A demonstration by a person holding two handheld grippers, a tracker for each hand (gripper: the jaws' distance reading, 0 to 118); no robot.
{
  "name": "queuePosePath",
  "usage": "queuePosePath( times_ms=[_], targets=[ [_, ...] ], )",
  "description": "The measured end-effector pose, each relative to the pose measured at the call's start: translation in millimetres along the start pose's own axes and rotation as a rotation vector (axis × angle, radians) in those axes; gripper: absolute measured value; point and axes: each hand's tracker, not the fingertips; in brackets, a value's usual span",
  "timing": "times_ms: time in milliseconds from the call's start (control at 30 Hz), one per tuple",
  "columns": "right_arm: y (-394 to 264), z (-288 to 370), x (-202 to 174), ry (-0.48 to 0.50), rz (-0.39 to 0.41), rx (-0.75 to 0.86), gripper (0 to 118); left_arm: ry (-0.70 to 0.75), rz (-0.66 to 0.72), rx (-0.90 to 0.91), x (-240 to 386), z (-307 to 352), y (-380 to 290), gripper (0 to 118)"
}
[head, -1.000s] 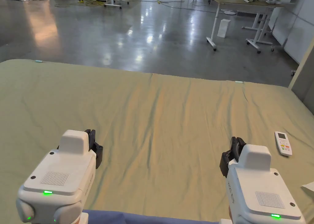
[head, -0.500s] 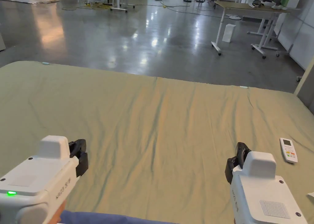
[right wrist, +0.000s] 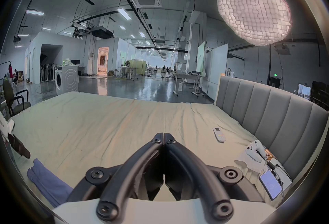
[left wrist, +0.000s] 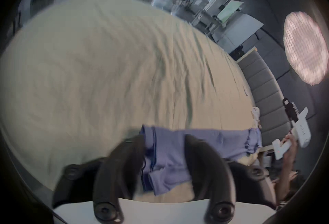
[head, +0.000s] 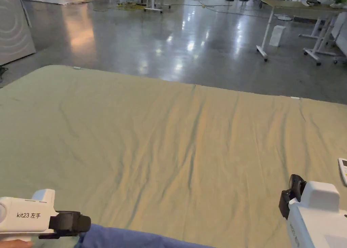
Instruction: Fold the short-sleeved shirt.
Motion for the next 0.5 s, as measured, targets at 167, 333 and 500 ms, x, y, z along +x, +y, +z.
queuePosePath(
  times_ms=[167,333,500],
  targets=[
    [-7.7,-3.5,-1.1,0.003,-0.007,-0.028,0,-0.151,0.145,-0.055,-43.7,-22.4,-1.8,81],
    [-9.1,-1.1,-3.1,0.004,0.004,-0.041,0,-0.264,0.149,-0.038,-11.3,-21.9,-27.8,82],
    [-12.6,-2.8,-3.0,0.004,0.003,-0.055,0,-0.33,0.196,-0.072,1.6,-25.0,-30.6,78]
  ],
)
